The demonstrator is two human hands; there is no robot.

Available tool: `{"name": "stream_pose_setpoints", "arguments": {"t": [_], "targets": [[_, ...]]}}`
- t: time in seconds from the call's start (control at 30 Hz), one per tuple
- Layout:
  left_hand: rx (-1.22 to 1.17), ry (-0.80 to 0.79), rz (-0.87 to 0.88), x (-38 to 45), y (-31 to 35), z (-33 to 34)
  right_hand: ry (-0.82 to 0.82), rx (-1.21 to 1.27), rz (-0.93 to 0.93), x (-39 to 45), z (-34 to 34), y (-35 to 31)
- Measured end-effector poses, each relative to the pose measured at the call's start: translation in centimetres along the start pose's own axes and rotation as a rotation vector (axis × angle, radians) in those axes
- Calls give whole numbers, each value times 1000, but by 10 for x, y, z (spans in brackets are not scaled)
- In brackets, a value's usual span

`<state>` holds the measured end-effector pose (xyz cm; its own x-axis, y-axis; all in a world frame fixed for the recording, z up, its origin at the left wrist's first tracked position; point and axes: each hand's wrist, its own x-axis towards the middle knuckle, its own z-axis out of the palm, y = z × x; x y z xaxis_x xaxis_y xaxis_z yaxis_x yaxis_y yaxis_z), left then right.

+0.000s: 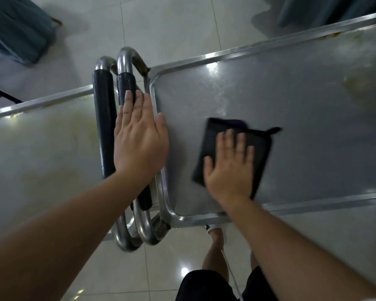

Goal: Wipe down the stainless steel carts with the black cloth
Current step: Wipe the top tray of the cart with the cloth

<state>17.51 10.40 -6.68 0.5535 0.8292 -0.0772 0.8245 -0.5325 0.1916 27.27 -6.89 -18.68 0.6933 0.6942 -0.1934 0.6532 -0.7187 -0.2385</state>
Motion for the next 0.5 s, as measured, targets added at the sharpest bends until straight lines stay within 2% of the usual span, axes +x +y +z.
{"name": "stream_pose_setpoints", "arguments": {"t": [0.13, 0.2, 0.3, 0.4, 0.5], "targets": [[17, 2, 3, 1, -1, 1, -143, -28, -496, -28, 23, -76], [23, -6, 5, 1, -2, 1, -181, -63, -655, -26, 24, -77], [35, -15, 17, -1, -1, 1, -210, -138, -834, -9, 14, -40], [41, -21, 24, -2, -1, 1, -157, -170, -785, 22, -9, 28], [33, -12, 28, -3, -1, 1, -89, -184, -516, 62, -40, 107]]}}
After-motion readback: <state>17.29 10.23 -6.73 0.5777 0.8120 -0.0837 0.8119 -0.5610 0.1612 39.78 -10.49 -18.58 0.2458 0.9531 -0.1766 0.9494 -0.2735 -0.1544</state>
